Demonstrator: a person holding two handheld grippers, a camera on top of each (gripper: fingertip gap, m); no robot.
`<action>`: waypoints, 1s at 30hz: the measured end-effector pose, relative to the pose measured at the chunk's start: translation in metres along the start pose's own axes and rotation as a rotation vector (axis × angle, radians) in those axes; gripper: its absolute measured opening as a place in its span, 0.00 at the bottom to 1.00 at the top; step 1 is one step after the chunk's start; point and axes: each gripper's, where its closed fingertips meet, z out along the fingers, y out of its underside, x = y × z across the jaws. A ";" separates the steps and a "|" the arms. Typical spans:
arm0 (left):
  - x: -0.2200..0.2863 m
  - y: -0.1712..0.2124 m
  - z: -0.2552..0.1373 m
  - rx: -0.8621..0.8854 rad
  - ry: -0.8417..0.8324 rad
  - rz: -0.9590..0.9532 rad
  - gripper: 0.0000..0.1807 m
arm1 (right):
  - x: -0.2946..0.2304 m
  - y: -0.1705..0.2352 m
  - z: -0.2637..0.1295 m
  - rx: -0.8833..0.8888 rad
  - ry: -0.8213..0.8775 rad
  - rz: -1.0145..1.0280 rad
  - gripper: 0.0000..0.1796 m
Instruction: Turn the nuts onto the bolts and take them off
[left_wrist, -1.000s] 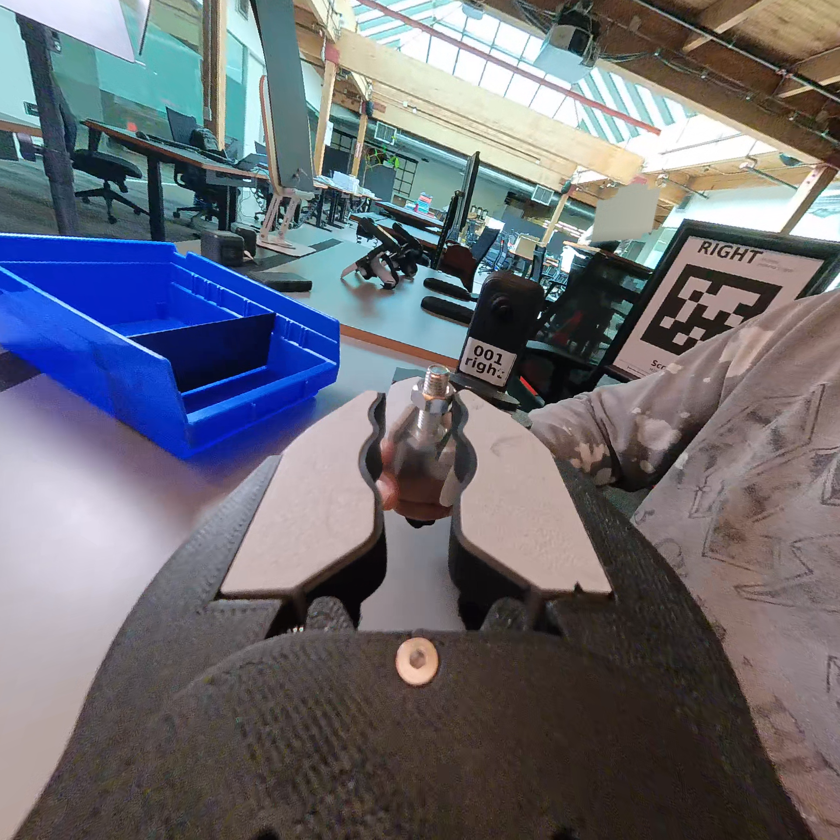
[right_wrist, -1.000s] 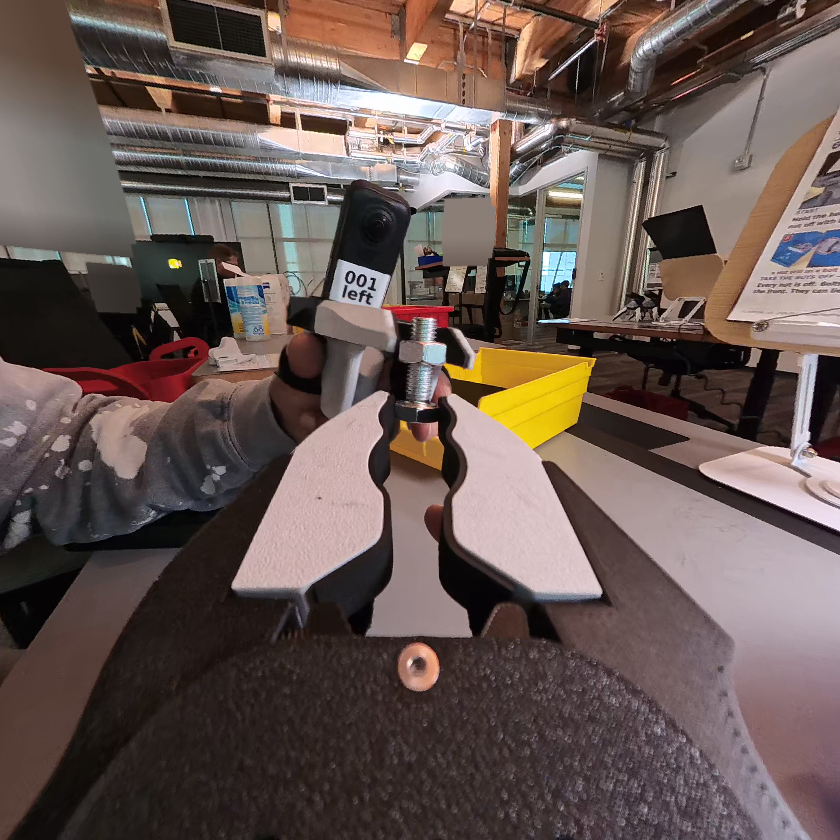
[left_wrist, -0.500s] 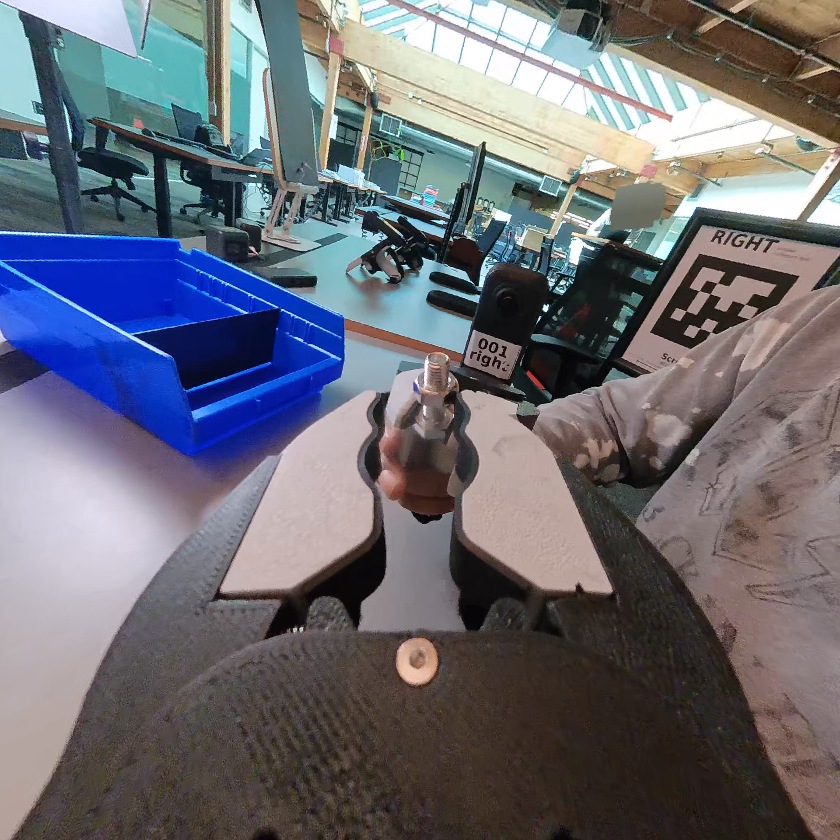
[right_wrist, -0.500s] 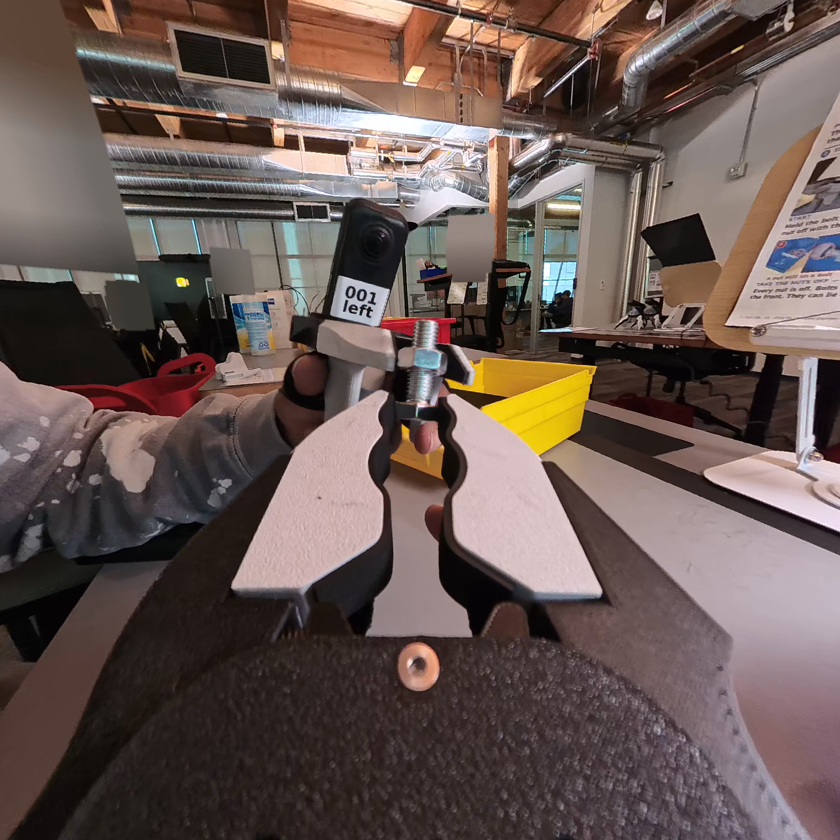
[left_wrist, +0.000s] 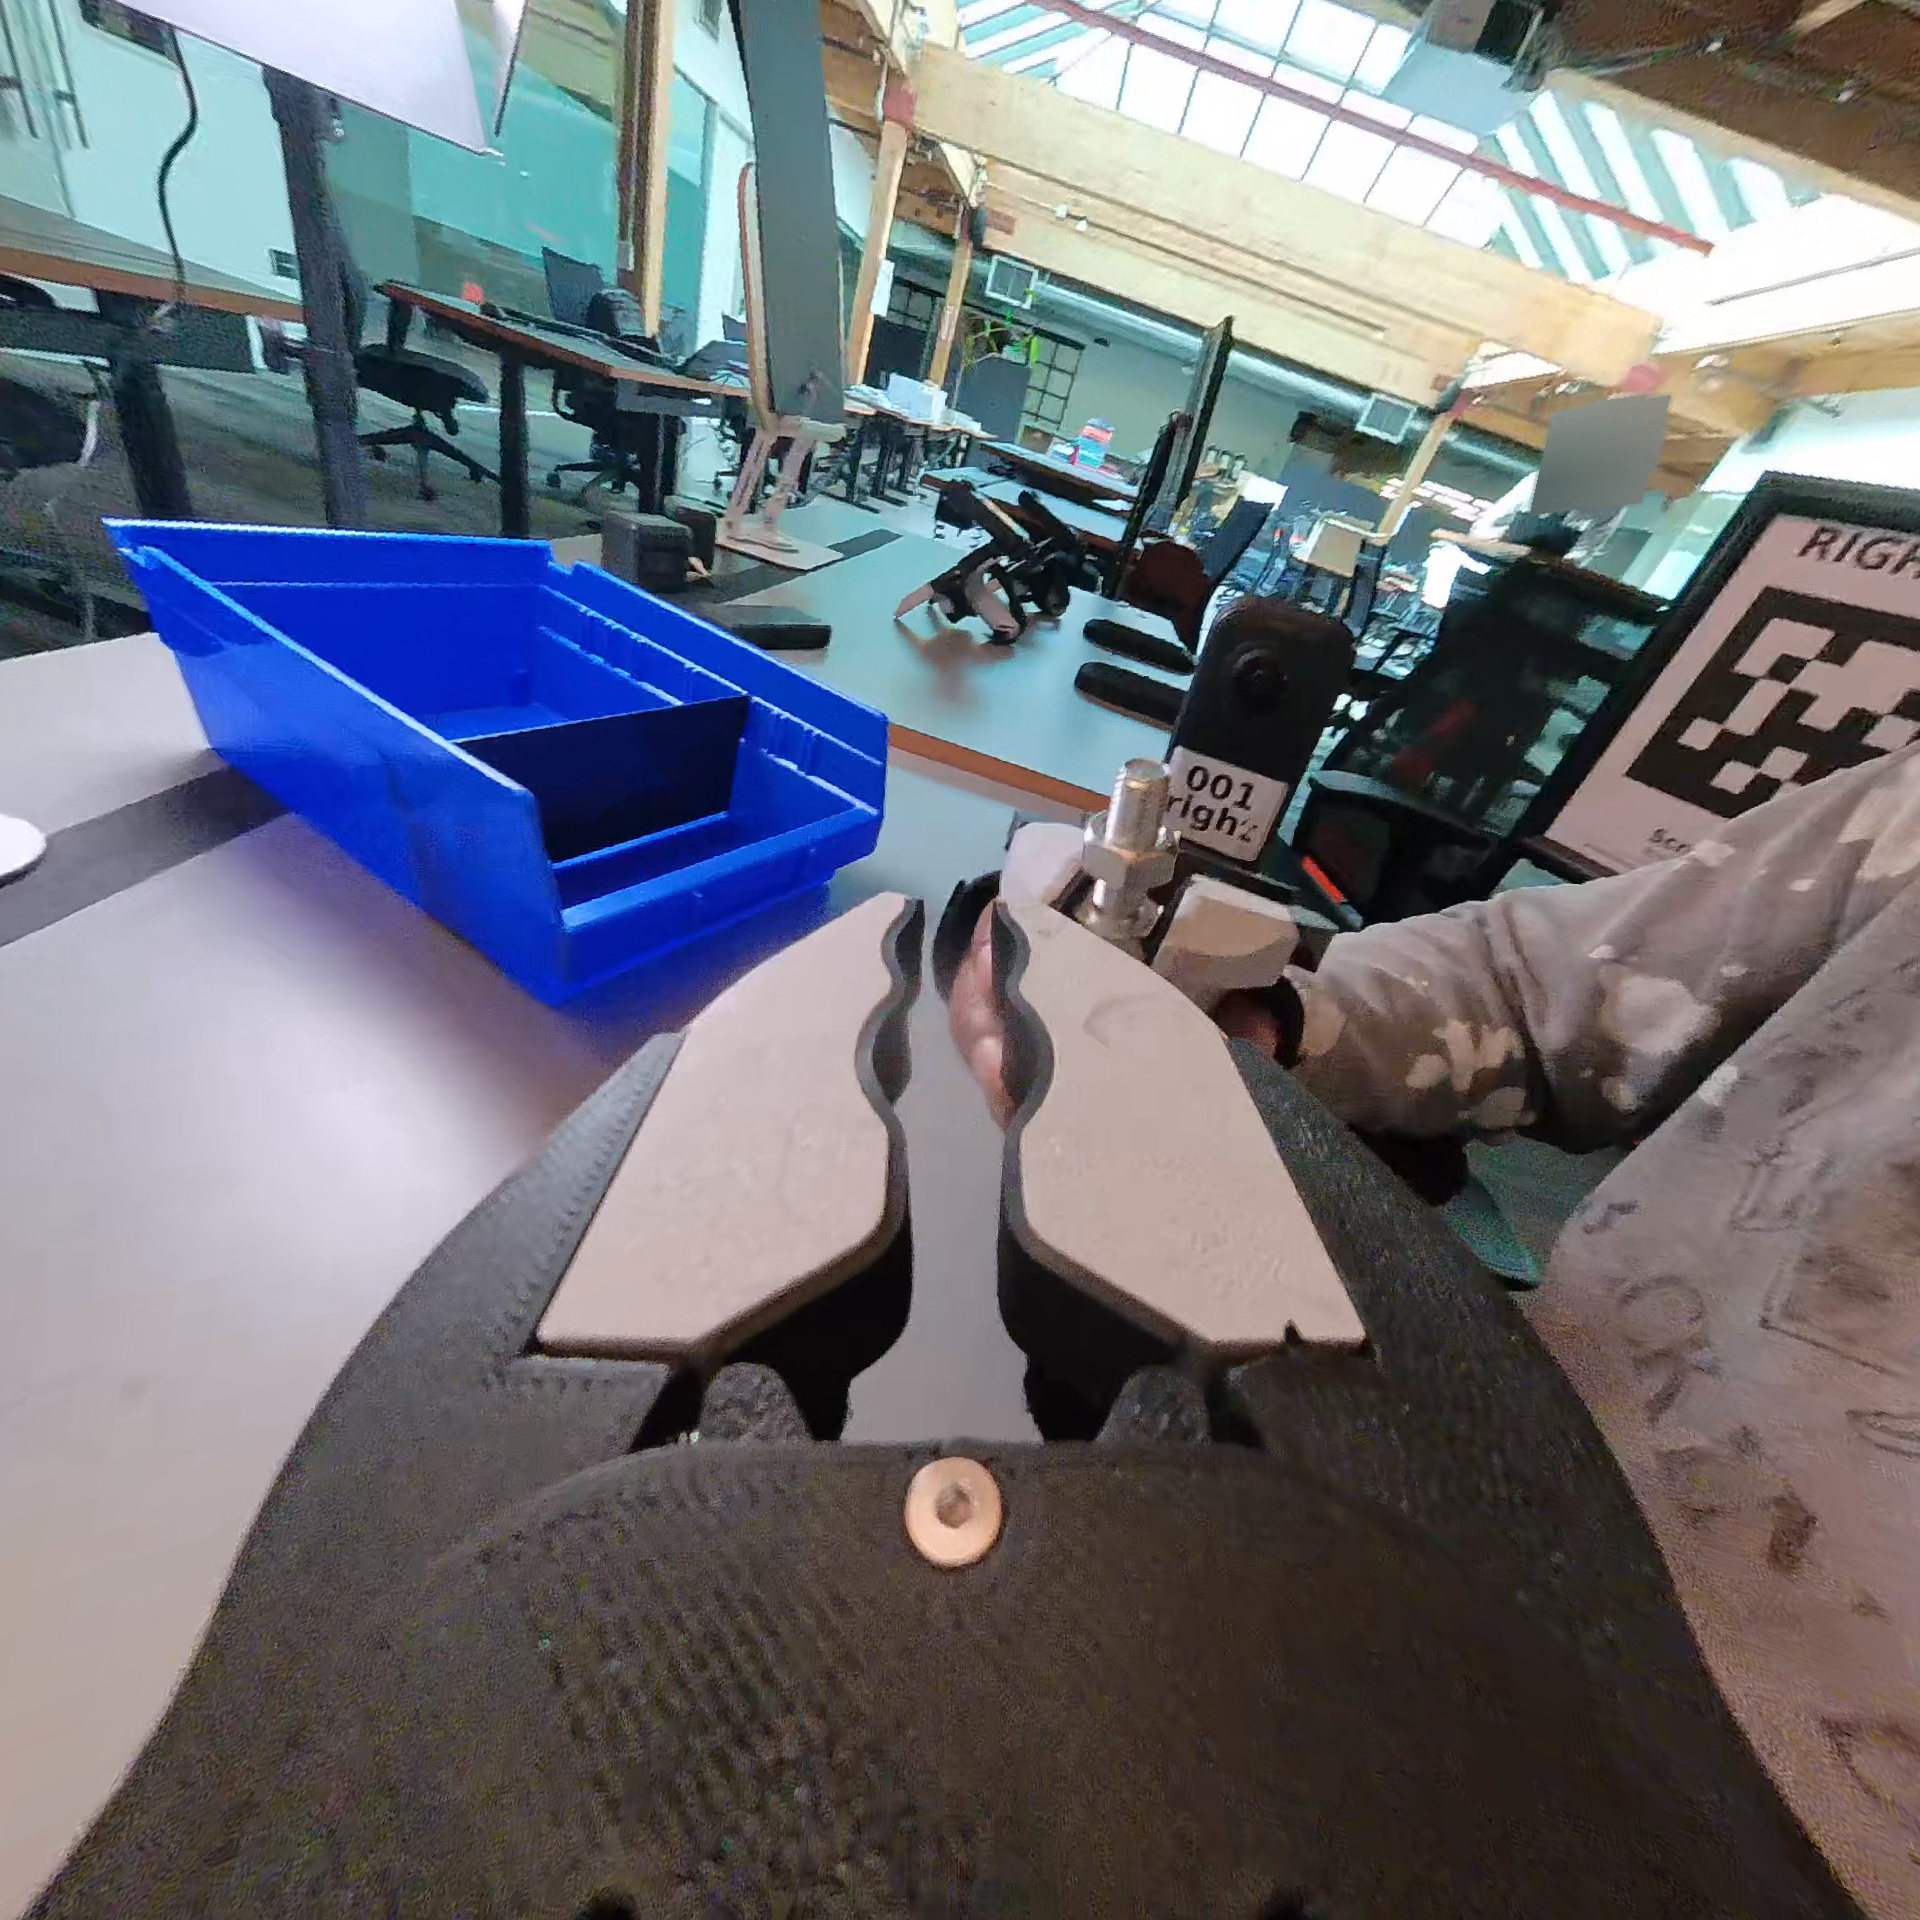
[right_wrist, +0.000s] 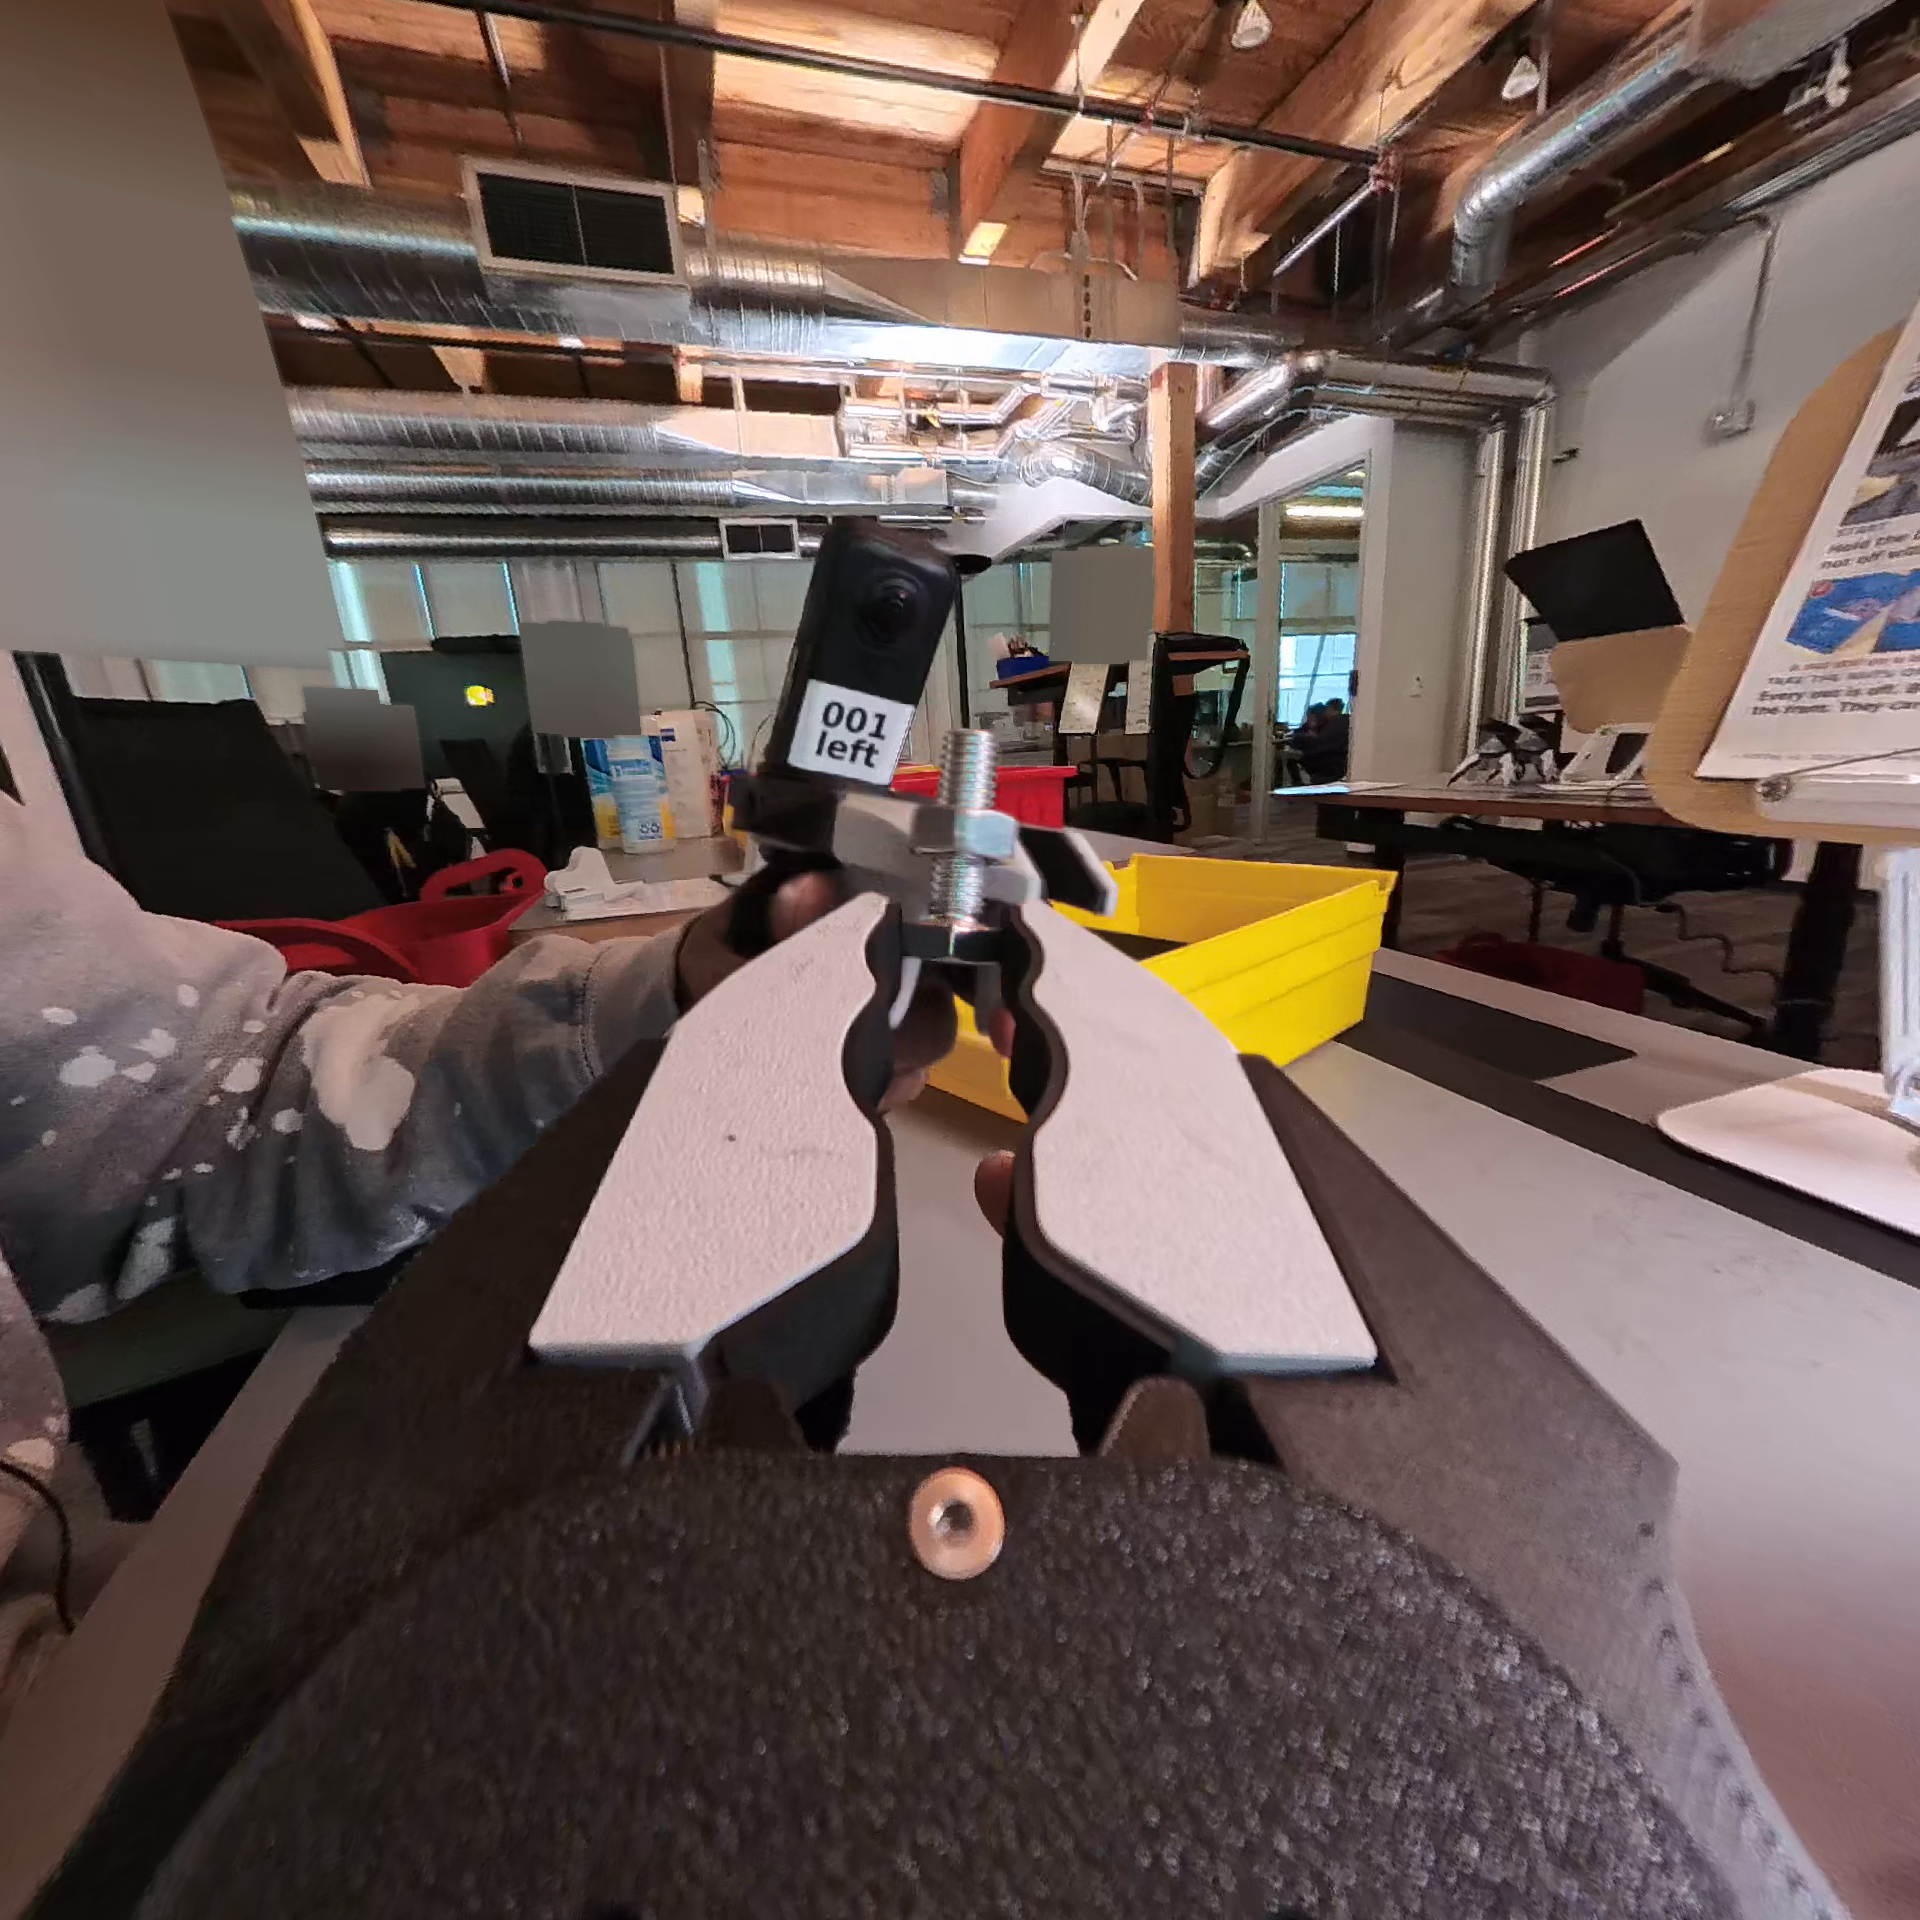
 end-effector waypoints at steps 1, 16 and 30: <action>-0.002 0.001 -0.002 -0.001 -0.006 0.013 0.08 | -0.001 -0.002 0.000 0.004 0.000 -0.009 0.10; -0.001 -0.003 -0.003 0.025 0.008 -0.006 0.08 | 0.001 -0.003 0.000 -0.003 0.008 -0.026 0.10; 0.003 0.000 -0.001 0.007 0.023 -0.015 0.11 | 0.005 -0.001 -0.001 -0.016 0.032 -0.037 0.10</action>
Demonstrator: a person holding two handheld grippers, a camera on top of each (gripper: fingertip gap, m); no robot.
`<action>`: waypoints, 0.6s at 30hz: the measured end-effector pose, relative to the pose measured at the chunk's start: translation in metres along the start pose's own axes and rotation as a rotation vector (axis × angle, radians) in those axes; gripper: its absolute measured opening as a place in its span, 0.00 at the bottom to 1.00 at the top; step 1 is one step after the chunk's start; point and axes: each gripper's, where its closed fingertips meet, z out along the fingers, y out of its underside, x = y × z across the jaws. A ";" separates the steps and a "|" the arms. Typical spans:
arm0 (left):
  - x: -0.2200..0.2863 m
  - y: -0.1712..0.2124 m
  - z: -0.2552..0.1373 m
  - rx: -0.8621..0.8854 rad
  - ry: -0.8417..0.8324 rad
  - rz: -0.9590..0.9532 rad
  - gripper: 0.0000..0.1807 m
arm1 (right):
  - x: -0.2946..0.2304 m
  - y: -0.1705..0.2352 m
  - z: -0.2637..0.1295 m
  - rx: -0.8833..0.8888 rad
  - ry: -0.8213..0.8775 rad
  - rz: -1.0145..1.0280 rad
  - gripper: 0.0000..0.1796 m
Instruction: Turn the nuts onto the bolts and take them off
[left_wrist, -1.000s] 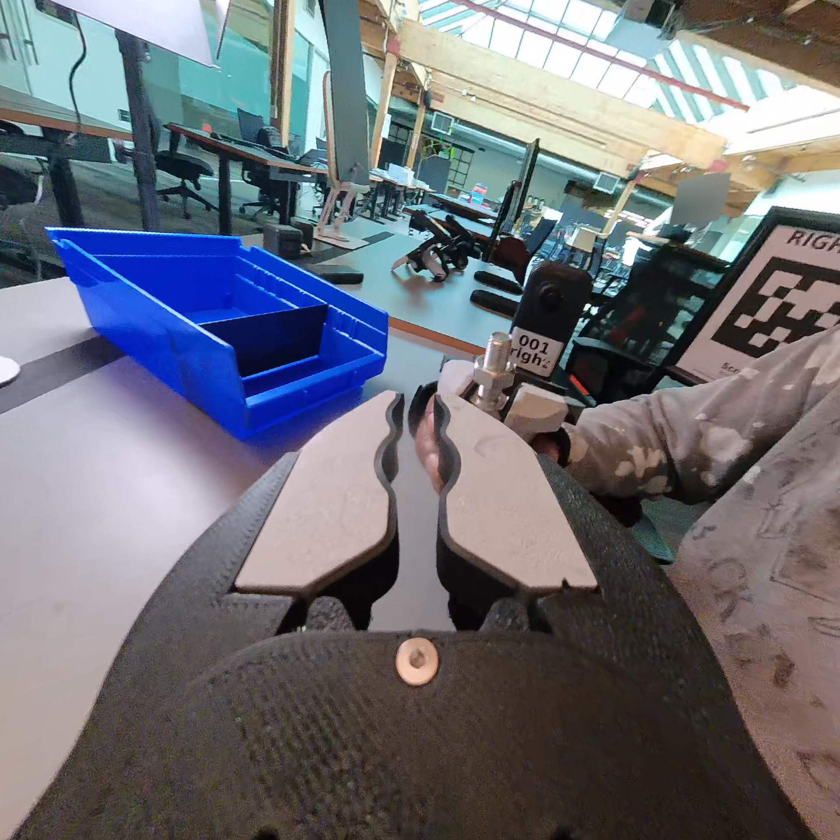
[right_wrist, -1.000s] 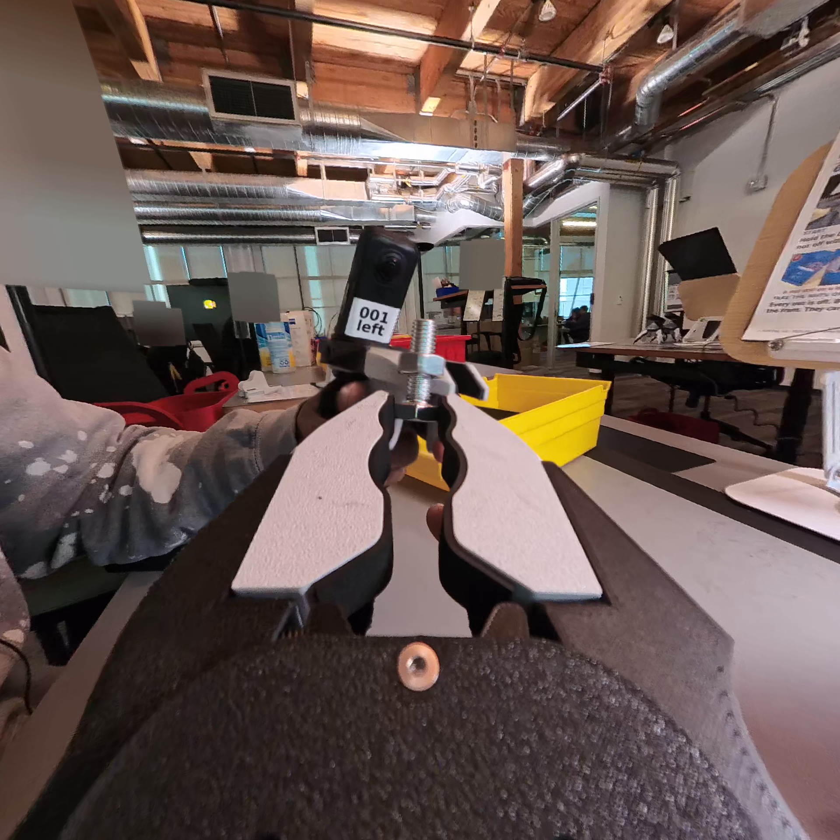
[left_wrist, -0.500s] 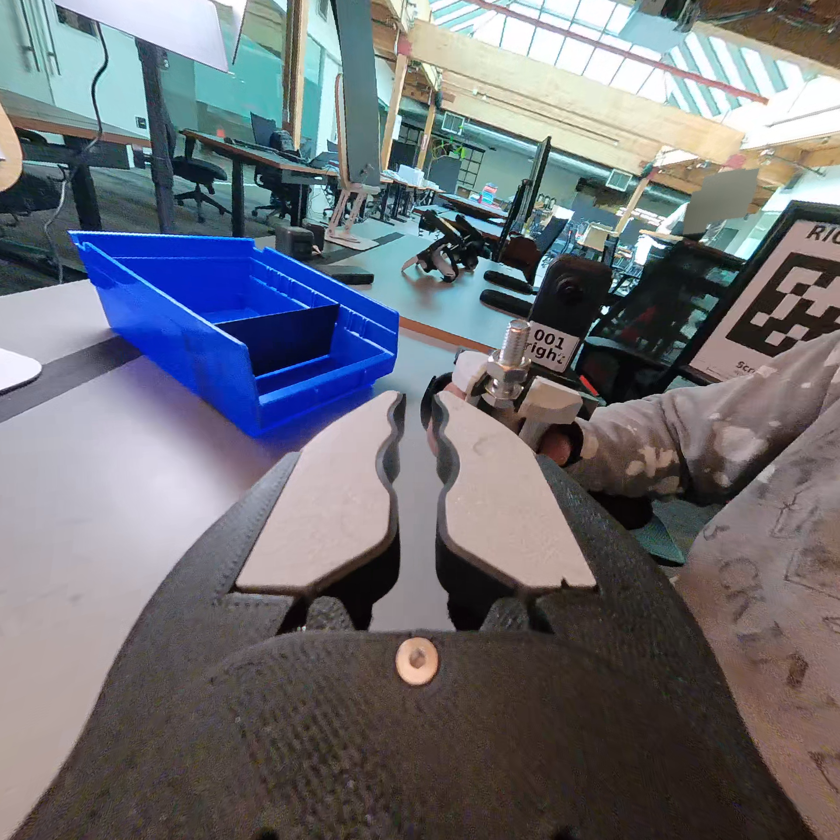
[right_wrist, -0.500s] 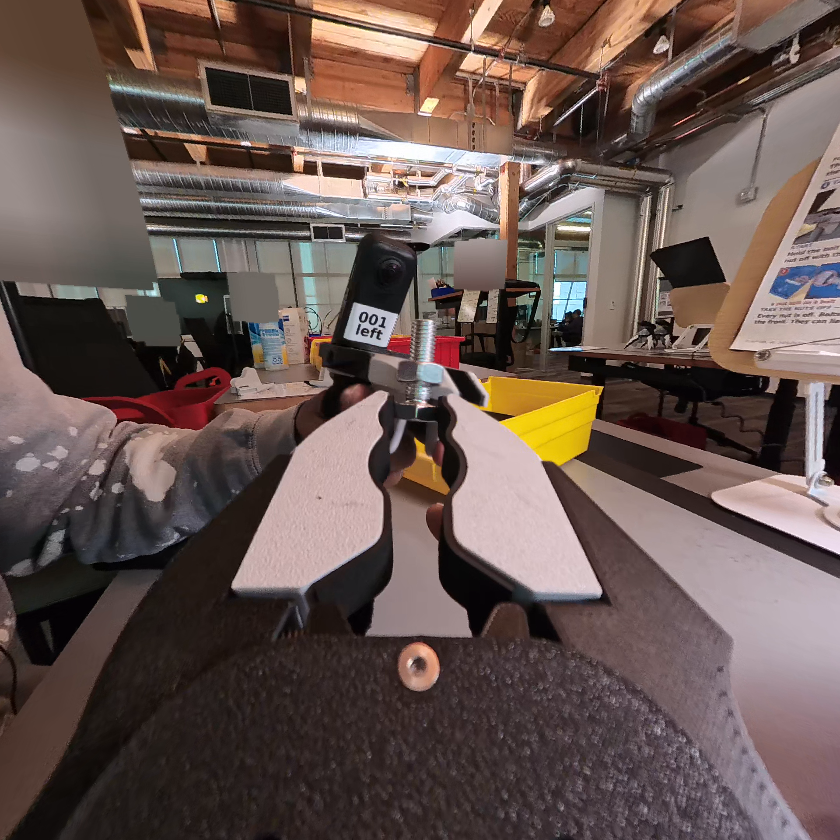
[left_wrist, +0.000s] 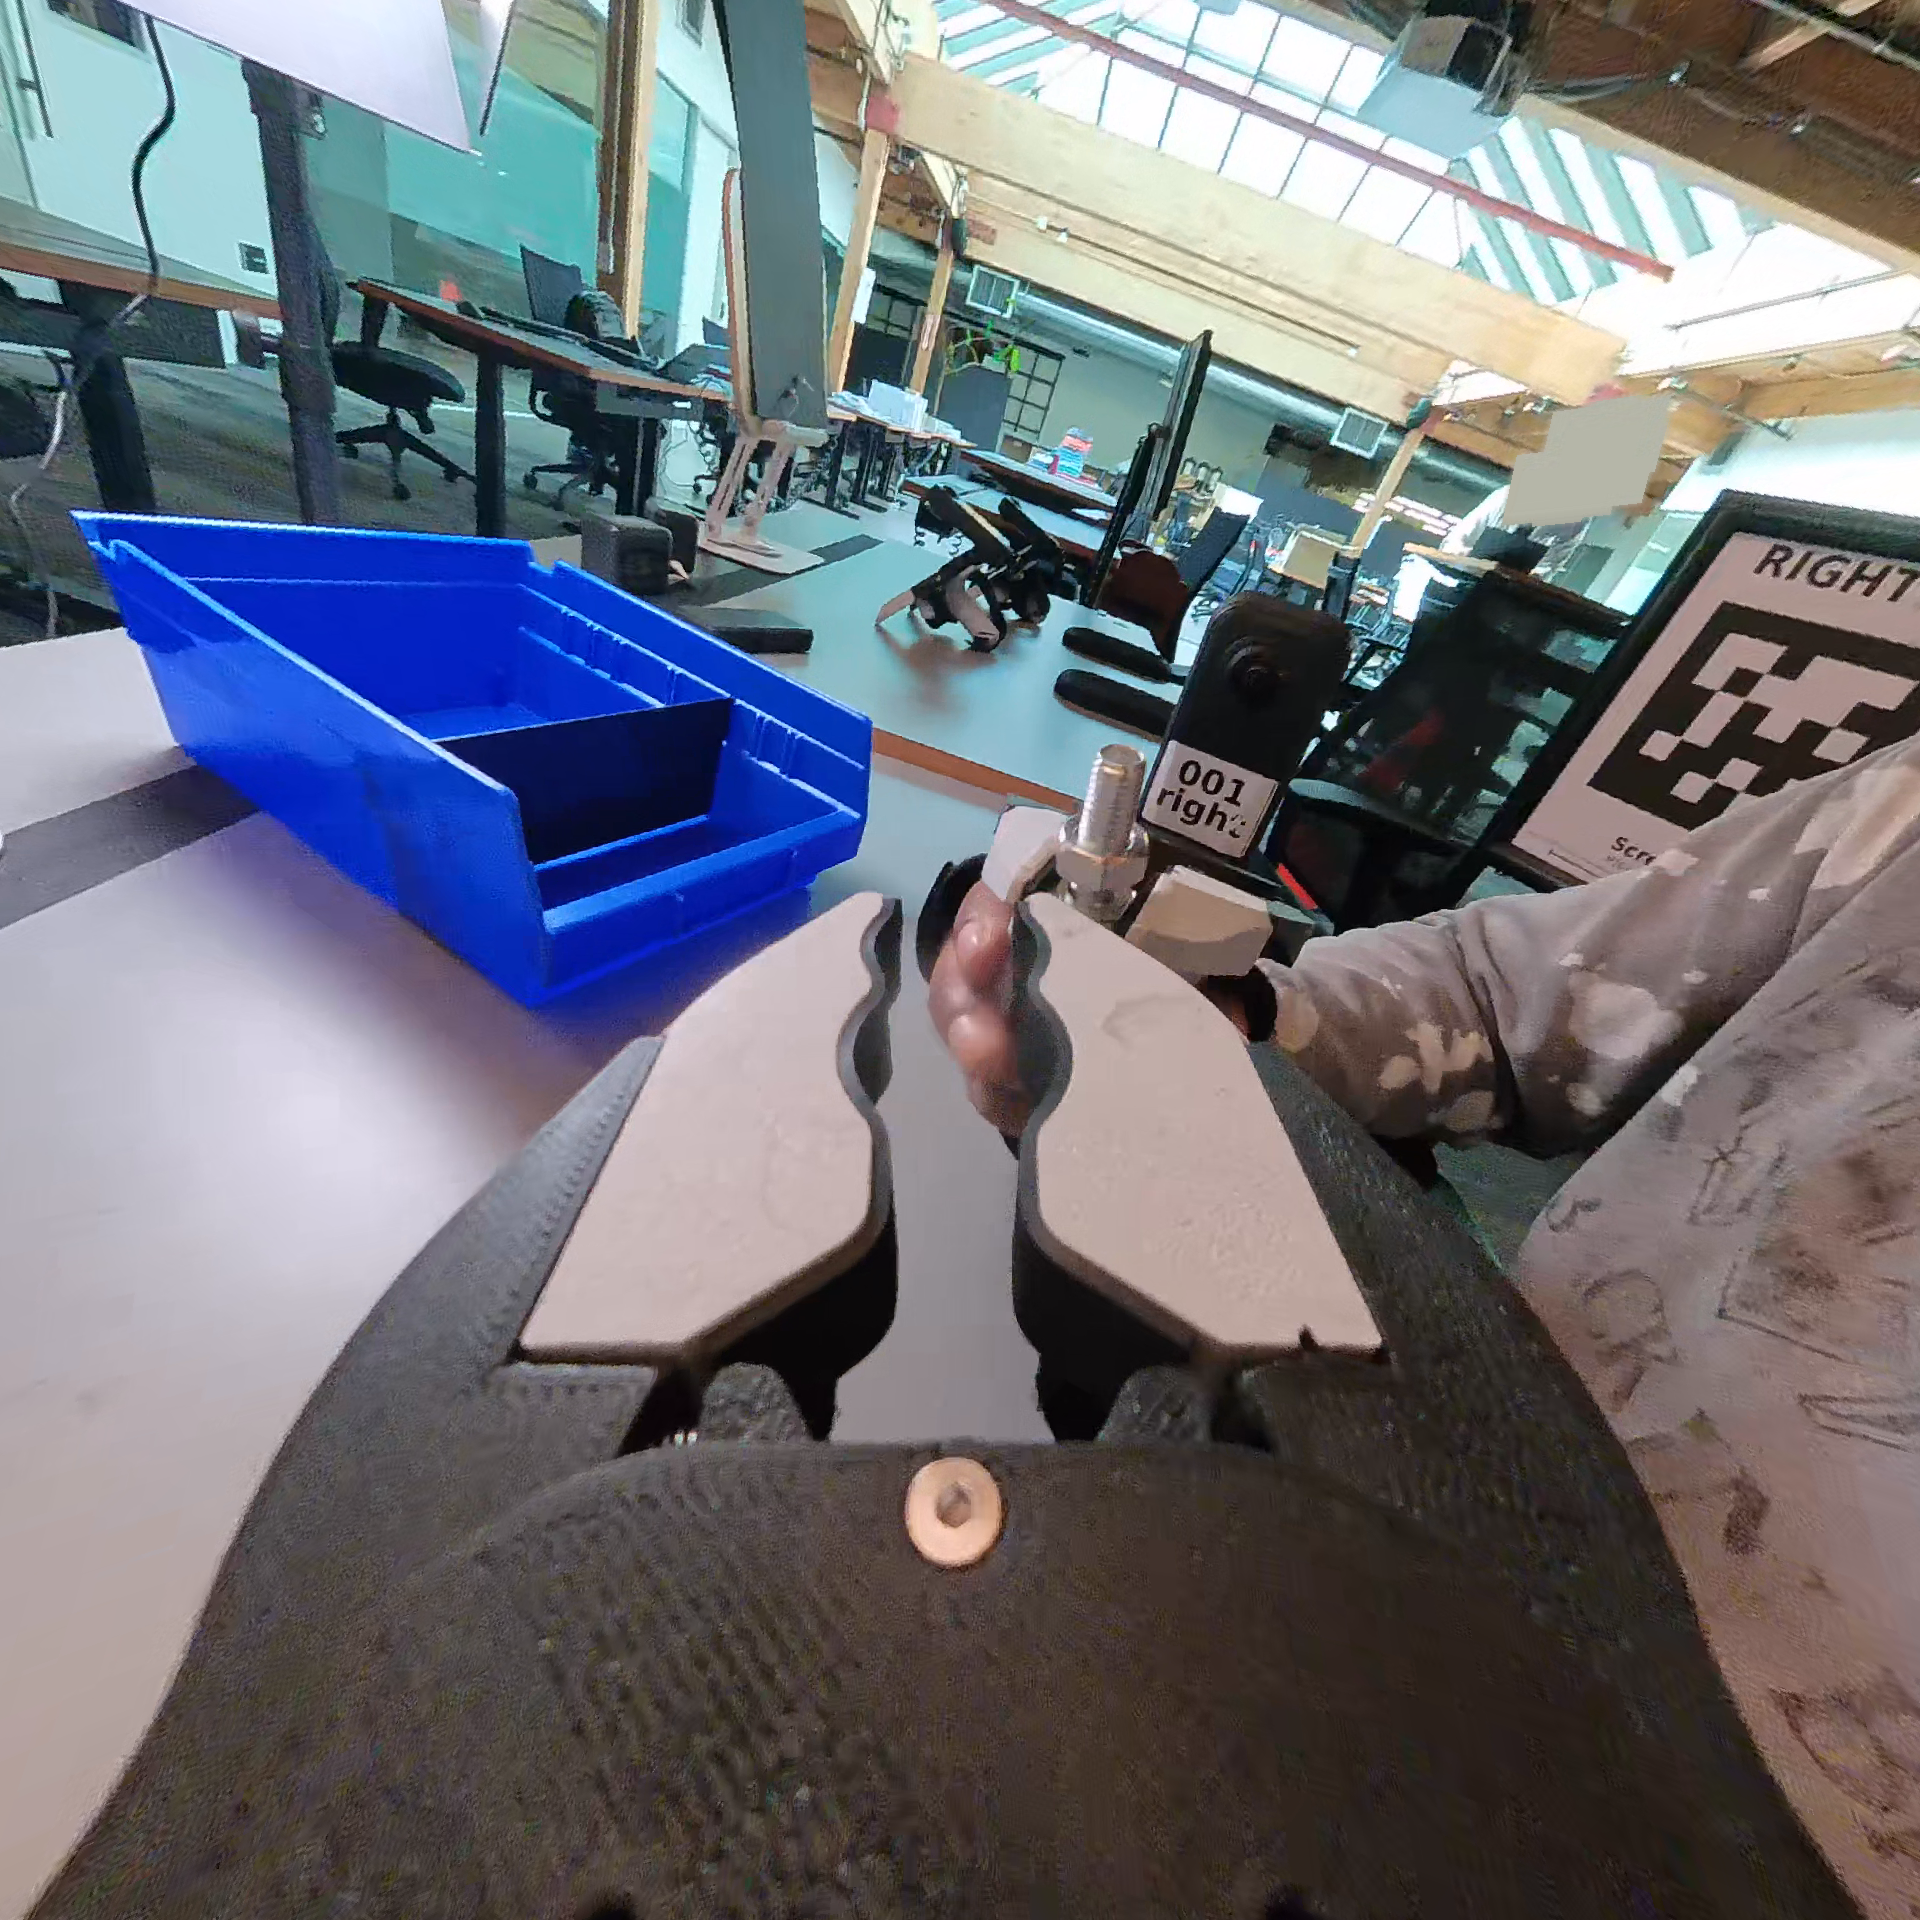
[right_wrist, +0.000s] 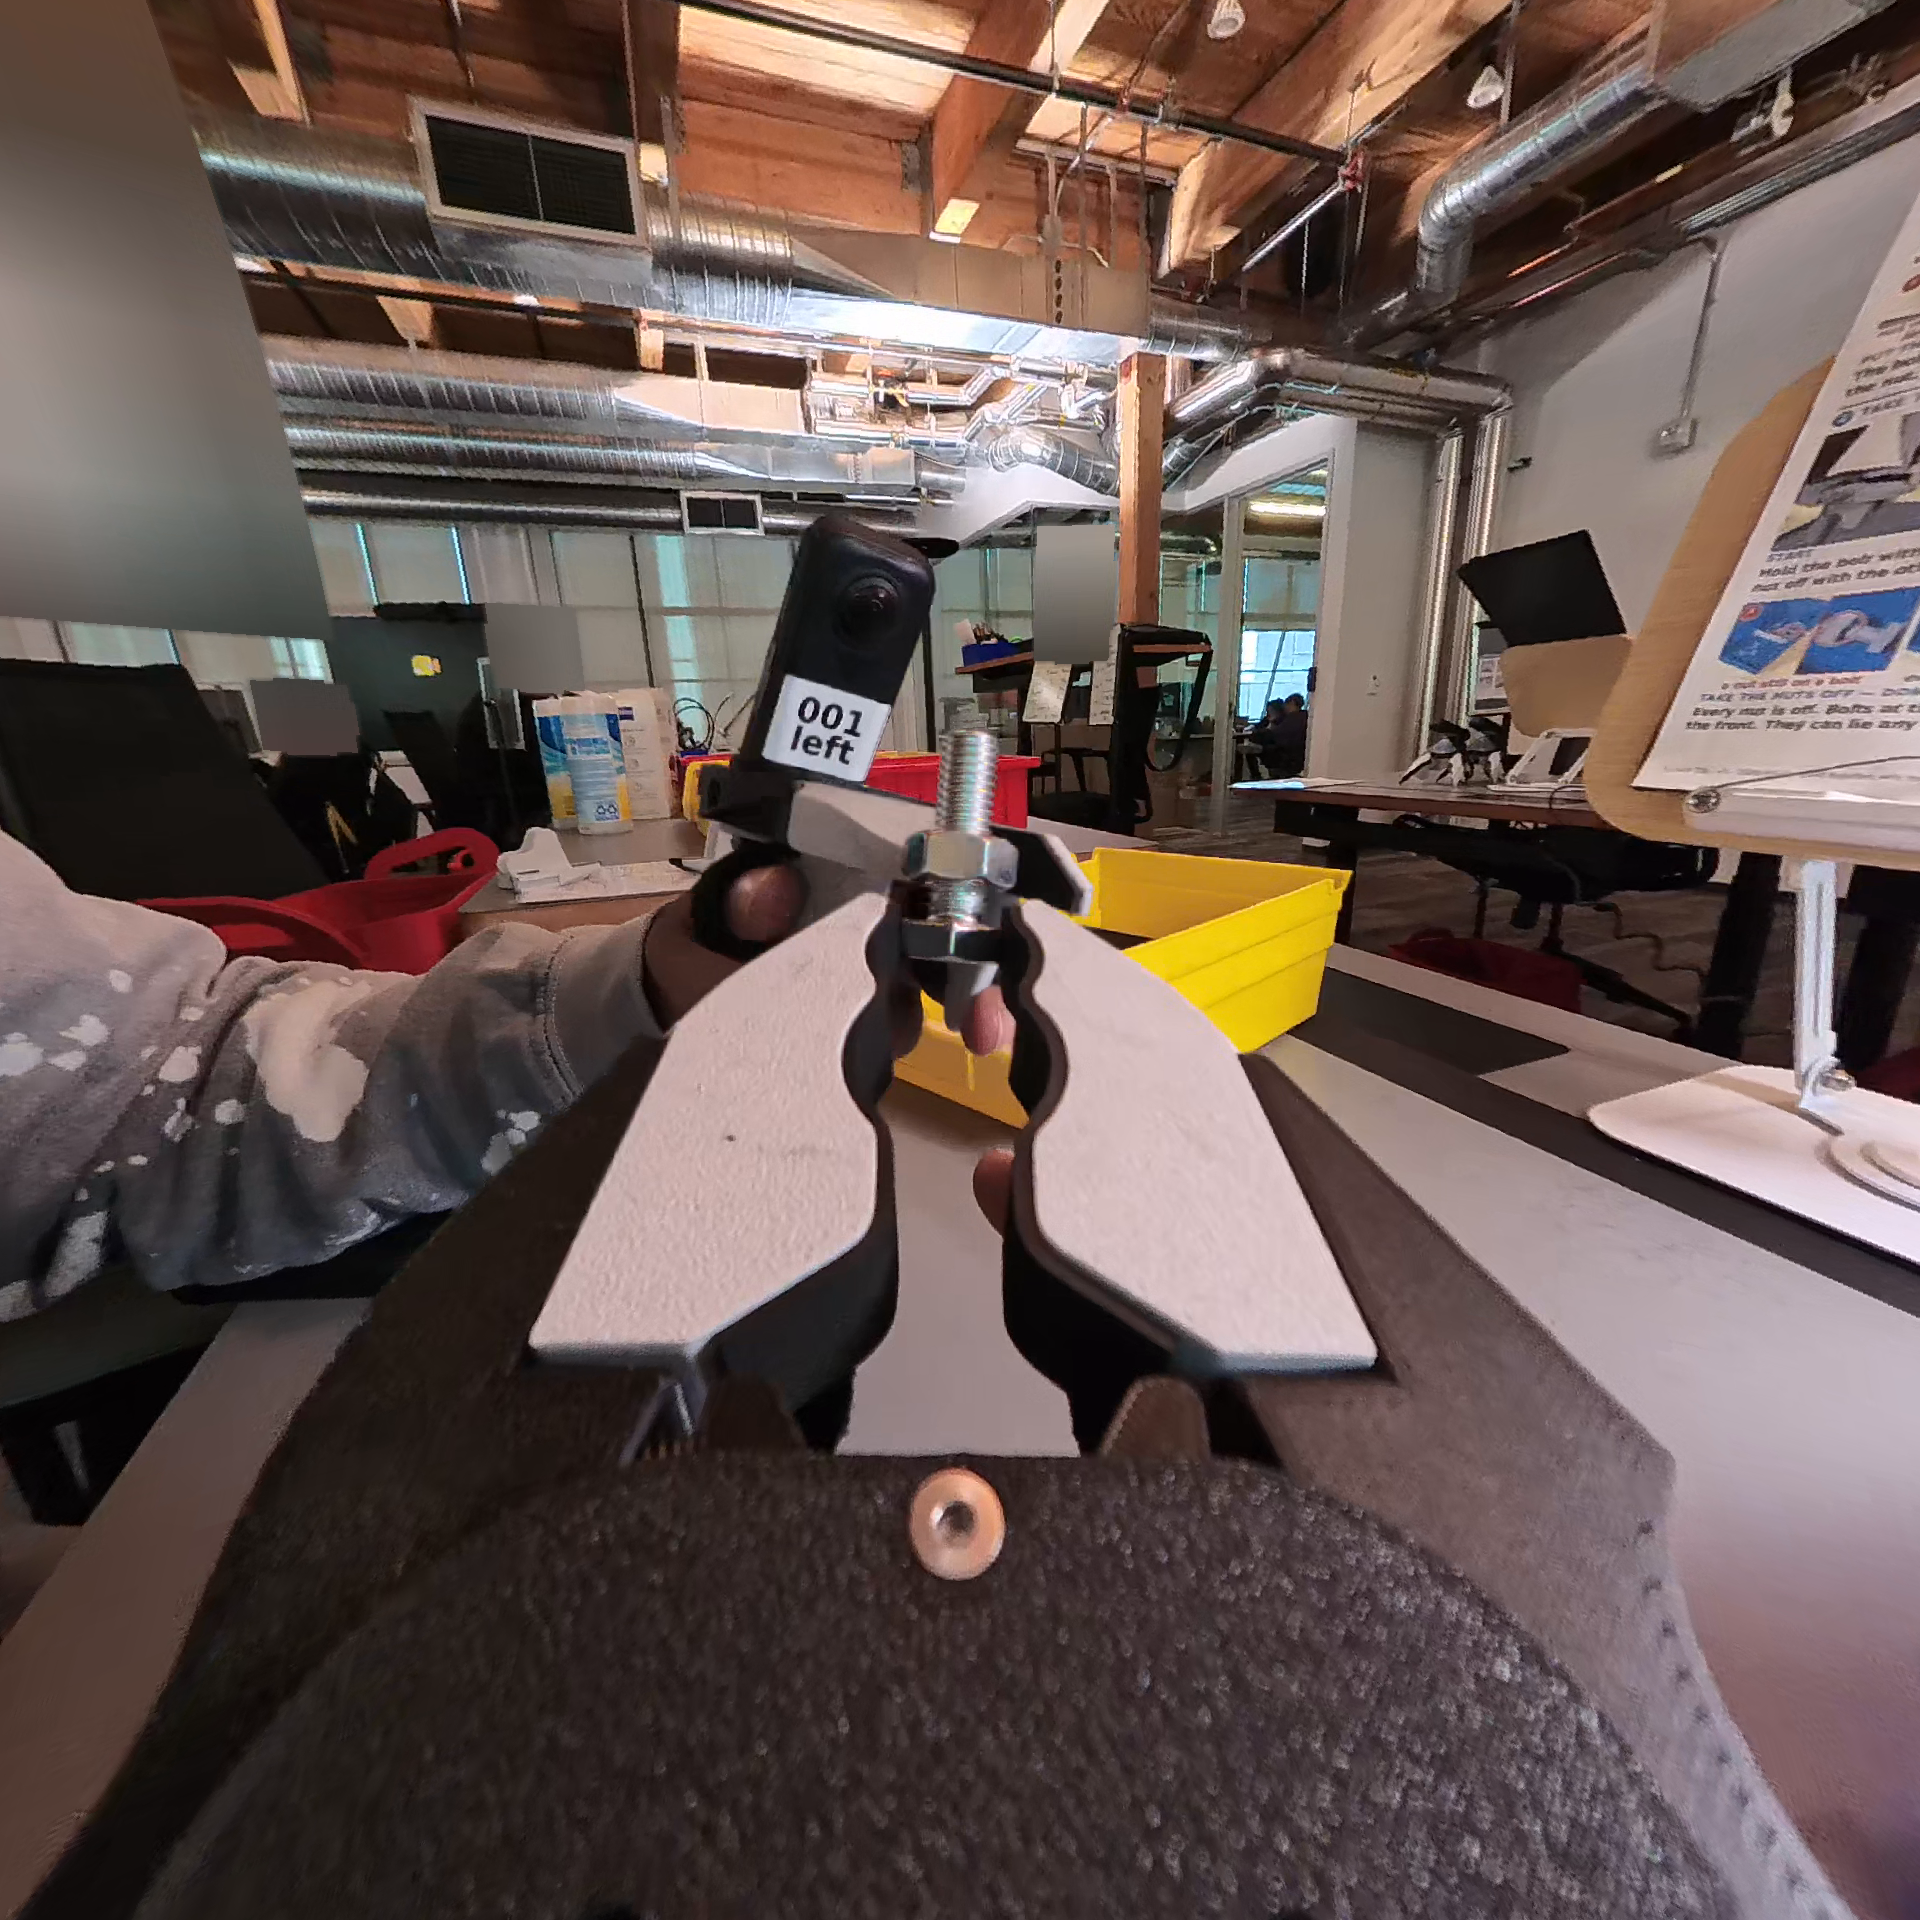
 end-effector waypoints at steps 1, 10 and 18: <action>0.003 -0.001 0.001 0.008 0.020 -0.005 0.12 | 0.000 0.001 0.000 -0.004 0.003 0.003 0.10; -0.014 0.012 0.001 -0.073 -0.095 0.056 0.08 | -0.001 -0.001 0.000 0.001 -0.005 -0.001 0.10; 0.018 0.004 0.010 -0.020 0.070 0.034 0.17 | -0.001 0.006 0.003 -0.038 0.020 -0.017 0.10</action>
